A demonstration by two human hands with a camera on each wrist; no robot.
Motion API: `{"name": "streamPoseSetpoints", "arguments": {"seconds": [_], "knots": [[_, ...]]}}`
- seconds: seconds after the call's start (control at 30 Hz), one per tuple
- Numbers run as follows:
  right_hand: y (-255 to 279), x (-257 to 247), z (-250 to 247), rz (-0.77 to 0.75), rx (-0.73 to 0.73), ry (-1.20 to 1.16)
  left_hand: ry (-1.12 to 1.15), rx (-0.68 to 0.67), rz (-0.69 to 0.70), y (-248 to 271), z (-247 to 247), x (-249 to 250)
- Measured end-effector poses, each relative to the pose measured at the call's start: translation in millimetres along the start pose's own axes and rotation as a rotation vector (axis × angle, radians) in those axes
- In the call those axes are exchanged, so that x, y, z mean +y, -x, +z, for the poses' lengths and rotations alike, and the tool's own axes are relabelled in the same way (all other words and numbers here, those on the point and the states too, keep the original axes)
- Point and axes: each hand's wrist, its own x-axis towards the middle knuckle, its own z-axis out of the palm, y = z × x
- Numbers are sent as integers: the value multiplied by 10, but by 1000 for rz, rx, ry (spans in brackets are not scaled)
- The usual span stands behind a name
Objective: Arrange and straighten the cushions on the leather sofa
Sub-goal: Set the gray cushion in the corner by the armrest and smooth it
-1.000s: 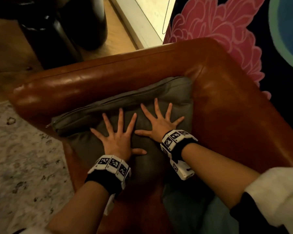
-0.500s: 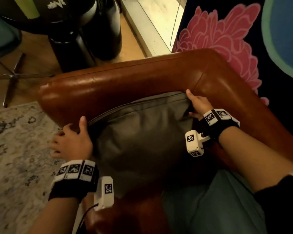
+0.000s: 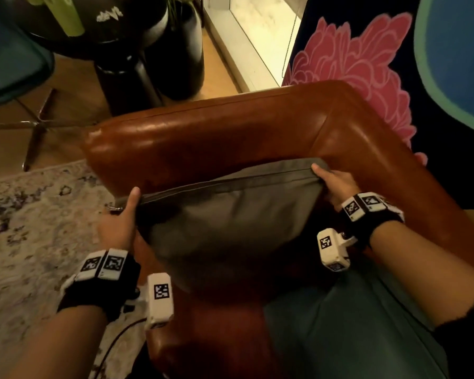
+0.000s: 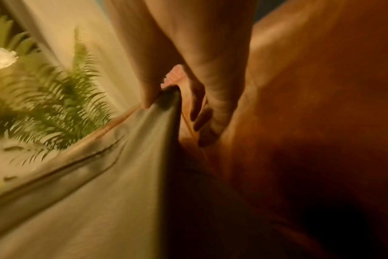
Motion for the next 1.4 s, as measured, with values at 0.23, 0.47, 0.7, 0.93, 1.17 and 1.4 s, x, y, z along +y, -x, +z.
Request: {"name": "streamPoseSetpoints", "arguments": {"seconds": [0.23, 0.47, 0.7, 0.93, 1.17, 1.4], "knots": [[398, -295, 37, -157, -39, -50, 137, -131, 121, 113, -292, 86], [32, 12, 91, 54, -6, 15, 545, -310, -163, 181, -141, 36], [437, -239, 116, 41, -238, -248, 144, -491, -46, 217, -401, -57], [396, -19, 153, -41, -34, -192, 377, -99, -168, 106, -342, -254], [595, 45, 124, -36, -91, -156, 45, -97, -35, 312, -294, -312], [563, 42, 96, -13, -188, -90, 142, -380, -141, 314, -434, -257]]}}
